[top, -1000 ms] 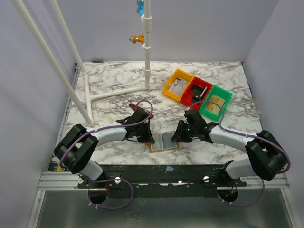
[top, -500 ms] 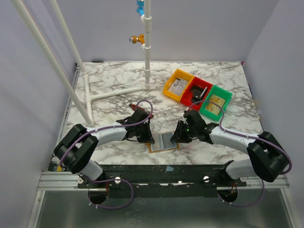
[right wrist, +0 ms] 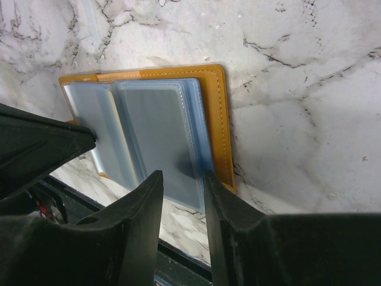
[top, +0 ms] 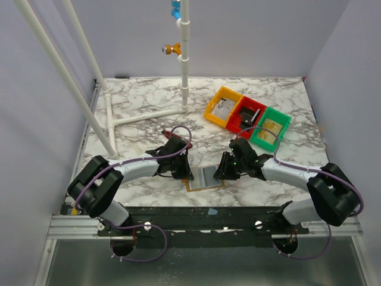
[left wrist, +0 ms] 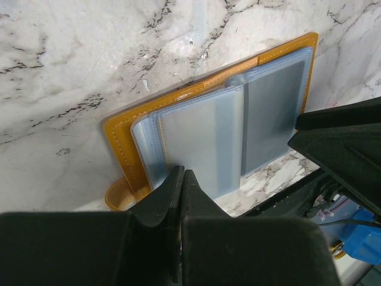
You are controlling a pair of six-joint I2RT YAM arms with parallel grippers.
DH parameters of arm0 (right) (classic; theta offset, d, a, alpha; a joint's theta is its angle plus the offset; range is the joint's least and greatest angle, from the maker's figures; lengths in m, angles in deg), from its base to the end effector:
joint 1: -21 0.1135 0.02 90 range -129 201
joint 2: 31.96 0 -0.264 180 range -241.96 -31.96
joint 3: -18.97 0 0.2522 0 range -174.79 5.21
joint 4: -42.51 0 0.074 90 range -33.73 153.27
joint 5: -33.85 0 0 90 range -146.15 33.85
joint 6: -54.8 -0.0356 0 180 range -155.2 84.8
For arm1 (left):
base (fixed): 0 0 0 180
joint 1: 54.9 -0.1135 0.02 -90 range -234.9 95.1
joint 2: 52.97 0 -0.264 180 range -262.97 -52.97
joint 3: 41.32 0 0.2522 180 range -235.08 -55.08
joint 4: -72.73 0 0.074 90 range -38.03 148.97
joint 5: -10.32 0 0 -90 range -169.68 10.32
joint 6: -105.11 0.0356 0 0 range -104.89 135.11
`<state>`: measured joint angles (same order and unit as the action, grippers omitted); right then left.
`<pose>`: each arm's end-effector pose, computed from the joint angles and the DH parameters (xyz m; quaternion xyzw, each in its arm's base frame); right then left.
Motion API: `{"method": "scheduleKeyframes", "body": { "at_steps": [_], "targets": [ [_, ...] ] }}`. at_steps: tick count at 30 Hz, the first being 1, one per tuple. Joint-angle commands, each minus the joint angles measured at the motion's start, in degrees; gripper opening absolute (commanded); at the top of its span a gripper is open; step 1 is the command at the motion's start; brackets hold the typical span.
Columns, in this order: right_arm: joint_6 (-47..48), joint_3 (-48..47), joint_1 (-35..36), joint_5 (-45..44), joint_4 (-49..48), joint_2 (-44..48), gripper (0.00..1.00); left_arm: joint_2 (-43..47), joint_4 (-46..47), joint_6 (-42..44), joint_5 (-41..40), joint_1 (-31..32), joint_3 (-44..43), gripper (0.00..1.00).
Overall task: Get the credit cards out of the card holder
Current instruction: Remove the credit card from the card holder.
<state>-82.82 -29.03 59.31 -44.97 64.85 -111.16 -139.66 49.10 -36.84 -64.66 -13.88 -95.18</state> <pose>0.1927 0.1610 0.1546 0.0463 0.9446 0.2799 0.1648 0.2026 -0.1885 0.1500 -0.0529 0.9485 -0.2936 0.1062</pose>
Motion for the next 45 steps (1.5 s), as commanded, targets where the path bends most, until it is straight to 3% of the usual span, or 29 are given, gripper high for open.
{"method": "scheduleKeyframes", "body": {
  "at_steps": [1,17,26,38,45],
  "targets": [
    [-0.6,0.7,0.5,0.4,-1.6,-1.6,0.37,-1.2,-0.5,0.3,-0.4,0.3,0.3,0.00],
    [-3.3,-3.1,0.5,8.4,-1.7,3.9,0.37,-1.1,-0.5,0.2,-0.4,0.3,0.3,0.00],
    [-5.3,-3.4,1.9,11.7,-7.1,-0.7,0.37,-1.0,-0.5,0.3,-0.3,0.3,0.4,0.00],
    [-7.9,-7.4,9.4,7.9,-10.4,-7.5,0.37,-0.6,-0.8,0.3,-0.5,0.3,0.4,0.00],
    [-6.8,-9.1,9.3,1.3,-4.2,-5.2,0.37,2.7,-4.9,1.5,-3.5,0.1,-0.4,0.00]
  ]
}}
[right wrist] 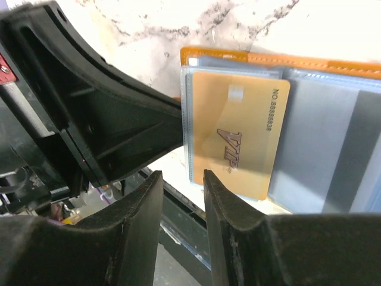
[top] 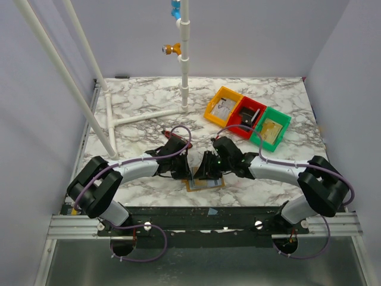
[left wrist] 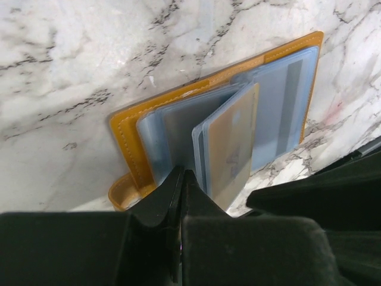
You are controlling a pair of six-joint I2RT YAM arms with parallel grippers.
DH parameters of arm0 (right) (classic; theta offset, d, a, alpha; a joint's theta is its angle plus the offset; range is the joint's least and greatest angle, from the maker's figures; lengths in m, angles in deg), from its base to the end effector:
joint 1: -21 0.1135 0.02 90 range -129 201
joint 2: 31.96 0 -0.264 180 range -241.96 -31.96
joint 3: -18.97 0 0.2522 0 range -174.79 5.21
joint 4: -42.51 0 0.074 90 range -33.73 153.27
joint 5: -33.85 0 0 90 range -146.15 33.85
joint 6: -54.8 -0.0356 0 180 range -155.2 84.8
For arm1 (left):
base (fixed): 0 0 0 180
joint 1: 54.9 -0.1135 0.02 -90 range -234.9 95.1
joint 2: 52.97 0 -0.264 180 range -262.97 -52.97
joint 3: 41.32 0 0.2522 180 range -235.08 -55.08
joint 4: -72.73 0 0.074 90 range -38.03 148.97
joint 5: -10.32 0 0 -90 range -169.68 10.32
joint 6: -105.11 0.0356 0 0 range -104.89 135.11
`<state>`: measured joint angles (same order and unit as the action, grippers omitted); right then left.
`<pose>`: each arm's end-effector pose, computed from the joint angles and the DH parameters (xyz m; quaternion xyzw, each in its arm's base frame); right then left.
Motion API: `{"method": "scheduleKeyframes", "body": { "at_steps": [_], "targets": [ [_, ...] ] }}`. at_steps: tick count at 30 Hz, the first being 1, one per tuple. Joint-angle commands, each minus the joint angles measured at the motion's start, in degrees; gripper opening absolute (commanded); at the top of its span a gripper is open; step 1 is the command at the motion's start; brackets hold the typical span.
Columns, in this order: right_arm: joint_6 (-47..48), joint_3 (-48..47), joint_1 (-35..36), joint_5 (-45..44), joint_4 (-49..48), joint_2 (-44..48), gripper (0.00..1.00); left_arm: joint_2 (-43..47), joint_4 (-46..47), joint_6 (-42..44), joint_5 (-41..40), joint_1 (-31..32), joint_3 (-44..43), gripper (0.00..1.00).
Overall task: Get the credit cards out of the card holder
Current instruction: Remove the credit card from the card holder.
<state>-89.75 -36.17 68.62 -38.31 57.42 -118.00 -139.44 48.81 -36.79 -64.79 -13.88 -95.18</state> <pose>0.1897 0.2241 0.1700 -0.0029 0.9172 0.3794 0.1216 0.2022 -0.1880 0.1507 -0.0529 0.9488 -0.2924 0.1067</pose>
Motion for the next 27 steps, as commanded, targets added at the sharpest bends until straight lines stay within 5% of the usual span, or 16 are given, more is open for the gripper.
{"method": "scheduleKeyframes", "body": {
  "at_steps": [1,11,27],
  "targets": [
    [0.1,-1.8,-0.2,-5.7,3.4,1.8,0.37,3.3,-5.8,1.8,-4.3,0.0,-0.7,0.00],
    [2.3,1.7,-4.7,-4.0,1.8,2.1,0.37,11.4,-12.4,5.4,-7.2,-0.2,-3.3,0.00],
    [0.9,6.3,-7.2,1.1,-7.0,-1.3,0.36,-1.4,-6.8,4.8,-3.7,1.5,-6.3,0.00]
  ]
}}
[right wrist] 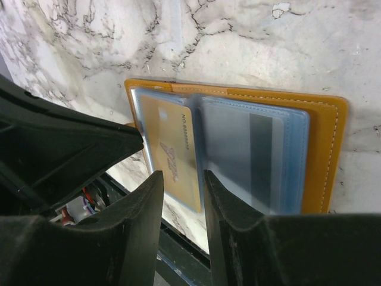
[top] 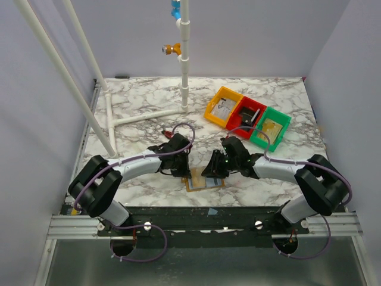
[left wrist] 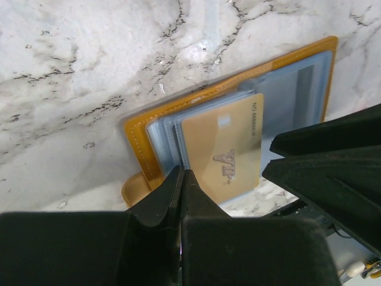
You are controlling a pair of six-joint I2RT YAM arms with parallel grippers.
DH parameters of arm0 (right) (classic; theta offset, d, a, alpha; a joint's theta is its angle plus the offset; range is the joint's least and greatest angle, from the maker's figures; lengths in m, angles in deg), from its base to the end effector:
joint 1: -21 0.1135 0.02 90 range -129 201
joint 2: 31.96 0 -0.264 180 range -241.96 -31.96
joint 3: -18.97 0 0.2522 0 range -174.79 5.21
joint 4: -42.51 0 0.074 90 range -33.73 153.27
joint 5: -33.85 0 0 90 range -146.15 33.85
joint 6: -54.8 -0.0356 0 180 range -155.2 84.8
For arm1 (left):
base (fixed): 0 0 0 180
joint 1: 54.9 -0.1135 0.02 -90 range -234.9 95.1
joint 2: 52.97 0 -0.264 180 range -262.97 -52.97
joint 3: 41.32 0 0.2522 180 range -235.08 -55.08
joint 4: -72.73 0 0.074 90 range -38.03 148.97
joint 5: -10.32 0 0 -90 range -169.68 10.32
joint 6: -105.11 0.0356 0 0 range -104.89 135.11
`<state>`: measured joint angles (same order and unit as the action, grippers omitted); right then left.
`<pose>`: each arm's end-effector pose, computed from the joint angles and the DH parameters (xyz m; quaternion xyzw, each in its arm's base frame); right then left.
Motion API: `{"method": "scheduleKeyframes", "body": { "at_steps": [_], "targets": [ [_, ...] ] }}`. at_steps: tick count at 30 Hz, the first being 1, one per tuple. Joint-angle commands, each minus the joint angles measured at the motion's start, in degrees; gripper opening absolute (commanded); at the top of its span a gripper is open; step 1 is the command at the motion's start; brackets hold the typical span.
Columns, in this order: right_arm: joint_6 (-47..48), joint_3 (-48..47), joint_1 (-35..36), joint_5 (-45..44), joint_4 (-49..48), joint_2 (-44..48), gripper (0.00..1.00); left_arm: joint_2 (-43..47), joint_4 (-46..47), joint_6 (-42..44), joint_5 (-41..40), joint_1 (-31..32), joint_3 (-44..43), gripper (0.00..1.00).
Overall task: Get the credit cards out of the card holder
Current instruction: Remove the credit card from the card holder.
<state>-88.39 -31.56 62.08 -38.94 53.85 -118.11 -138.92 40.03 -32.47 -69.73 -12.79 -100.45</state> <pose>0.2049 0.1926 0.1511 0.0424 0.9205 0.3605 0.1447 0.2049 -0.1935 0.1691 -0.0231 0.9612 -0.2440 0.1267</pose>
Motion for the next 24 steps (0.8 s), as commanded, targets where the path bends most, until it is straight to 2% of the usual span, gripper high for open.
{"method": "scheduleKeyframes", "body": {
  "at_steps": [1,12,24],
  "targets": [
    [-0.4,1.9,-0.8,1.9,-3.7,-1.4,0.36,-2.3,2.4,0.3,1.4,0.5,-0.9,0.00],
    [-2.6,4.7,-2.5,5.8,-9.9,-2.6,0.33,-6.0,2.3,-0.4,0.9,0.6,-1.0,0.00],
    [-7.0,8.8,-5.0,10.5,-19.4,-3.3,0.25,-7.2,2.4,-1.0,0.4,0.6,0.0,0.00]
  ]
}}
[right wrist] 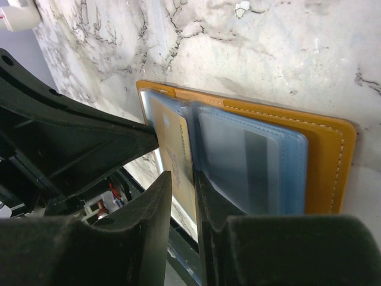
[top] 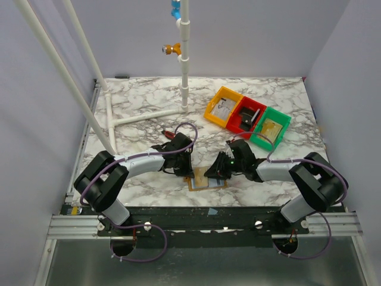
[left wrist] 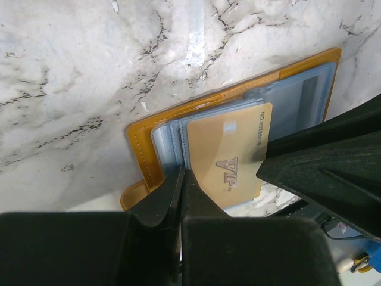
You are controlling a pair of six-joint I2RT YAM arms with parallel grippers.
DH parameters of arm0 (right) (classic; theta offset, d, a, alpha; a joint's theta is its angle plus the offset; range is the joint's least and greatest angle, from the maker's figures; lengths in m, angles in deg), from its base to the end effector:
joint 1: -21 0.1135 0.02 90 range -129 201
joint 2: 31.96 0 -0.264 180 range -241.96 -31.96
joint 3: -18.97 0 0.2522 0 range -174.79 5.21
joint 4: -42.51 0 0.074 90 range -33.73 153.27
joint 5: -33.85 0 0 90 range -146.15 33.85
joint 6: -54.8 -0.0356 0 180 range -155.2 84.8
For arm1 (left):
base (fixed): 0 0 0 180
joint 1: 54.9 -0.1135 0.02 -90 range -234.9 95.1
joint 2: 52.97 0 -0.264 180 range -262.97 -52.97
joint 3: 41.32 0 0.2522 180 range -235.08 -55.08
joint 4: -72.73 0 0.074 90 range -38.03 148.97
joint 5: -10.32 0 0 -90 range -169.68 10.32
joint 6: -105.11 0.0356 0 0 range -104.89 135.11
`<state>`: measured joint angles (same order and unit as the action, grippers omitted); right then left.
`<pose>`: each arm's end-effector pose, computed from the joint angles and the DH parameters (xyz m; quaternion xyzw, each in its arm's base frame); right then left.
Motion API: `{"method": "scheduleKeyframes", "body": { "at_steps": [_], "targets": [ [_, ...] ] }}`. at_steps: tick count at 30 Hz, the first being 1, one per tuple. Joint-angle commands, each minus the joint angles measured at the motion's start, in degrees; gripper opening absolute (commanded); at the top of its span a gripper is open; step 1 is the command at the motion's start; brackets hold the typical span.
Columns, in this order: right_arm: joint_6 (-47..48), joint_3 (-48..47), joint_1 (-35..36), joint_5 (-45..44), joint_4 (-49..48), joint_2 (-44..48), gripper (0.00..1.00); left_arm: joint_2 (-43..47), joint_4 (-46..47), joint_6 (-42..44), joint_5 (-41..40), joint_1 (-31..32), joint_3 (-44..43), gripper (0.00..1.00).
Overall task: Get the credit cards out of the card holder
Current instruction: Remove the credit card from the card holder.
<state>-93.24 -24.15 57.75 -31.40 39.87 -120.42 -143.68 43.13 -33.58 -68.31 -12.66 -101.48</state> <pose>0.2061 0.1725 0.1259 0.0808 0.8952 0.4213 0.1208 0.2134 -0.2033 0.1548 -0.0286 0.9614 -0.2498 0.1115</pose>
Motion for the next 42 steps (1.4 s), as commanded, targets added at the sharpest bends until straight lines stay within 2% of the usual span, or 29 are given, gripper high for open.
{"method": "scheduleKeyframes", "body": {
  "at_steps": [1,9,15,23,30,42],
  "targets": [
    [-2.5,1.7,-0.8,3.3,-6.0,-1.2,0.24,-2.4,-0.7,0.1,-1.0,0.5,1.0,0.00],
    [-5.9,3.9,-1.1,5.3,-12.9,-3.8,0.20,-2.2,-0.6,-0.1,-1.0,0.5,1.3,0.00],
    [-6.6,5.2,-1.8,4.6,-14.0,-3.5,0.18,-2.1,-0.7,-0.3,-1.2,0.5,1.7,0.00],
    [-7.8,6.3,-2.2,6.0,-17.5,-4.3,0.10,-2.3,-0.4,-0.5,-1.2,0.5,2.2,0.00],
    [-7.3,7.7,-3.4,4.4,-16.5,-2.6,0.06,-3.0,-1.4,-1.1,-1.7,0.3,1.9,0.00],
    [-3.1,8.4,-4.8,2.3,-11.6,-0.1,0.05,-3.2,-1.5,-1.5,-2.3,-0.7,2.9,0.00]
  ]
}}
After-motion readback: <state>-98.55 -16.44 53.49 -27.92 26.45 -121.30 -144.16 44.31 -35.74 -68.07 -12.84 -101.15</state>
